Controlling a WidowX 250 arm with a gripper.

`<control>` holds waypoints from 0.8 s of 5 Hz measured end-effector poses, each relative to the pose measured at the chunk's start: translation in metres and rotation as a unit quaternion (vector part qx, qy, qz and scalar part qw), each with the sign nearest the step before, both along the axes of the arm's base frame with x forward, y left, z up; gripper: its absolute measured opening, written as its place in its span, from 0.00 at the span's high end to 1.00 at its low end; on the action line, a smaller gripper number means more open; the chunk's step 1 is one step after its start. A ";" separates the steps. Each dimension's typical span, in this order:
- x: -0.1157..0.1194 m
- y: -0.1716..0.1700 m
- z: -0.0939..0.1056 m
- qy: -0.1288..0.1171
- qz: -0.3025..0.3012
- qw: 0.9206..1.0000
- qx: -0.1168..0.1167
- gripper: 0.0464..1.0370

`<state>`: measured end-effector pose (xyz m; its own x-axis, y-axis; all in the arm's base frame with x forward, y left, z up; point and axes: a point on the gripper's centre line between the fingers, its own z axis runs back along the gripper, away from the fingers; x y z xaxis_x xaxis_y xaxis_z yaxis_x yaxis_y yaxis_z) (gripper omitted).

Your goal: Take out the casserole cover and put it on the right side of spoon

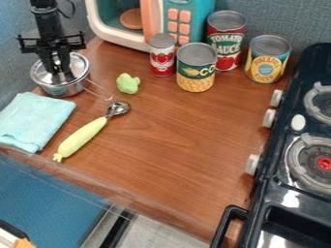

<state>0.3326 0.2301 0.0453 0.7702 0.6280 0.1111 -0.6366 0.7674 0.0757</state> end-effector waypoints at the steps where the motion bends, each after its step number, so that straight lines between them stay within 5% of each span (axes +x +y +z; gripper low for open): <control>1: 0.000 0.000 0.000 0.000 -0.004 1.000 -0.001 0.76; 2: -0.001 -0.004 0.001 0.002 -0.004 1.000 -0.018 0.76; 4: 0.002 -0.011 0.041 -0.030 -0.014 0.999 -0.035 0.76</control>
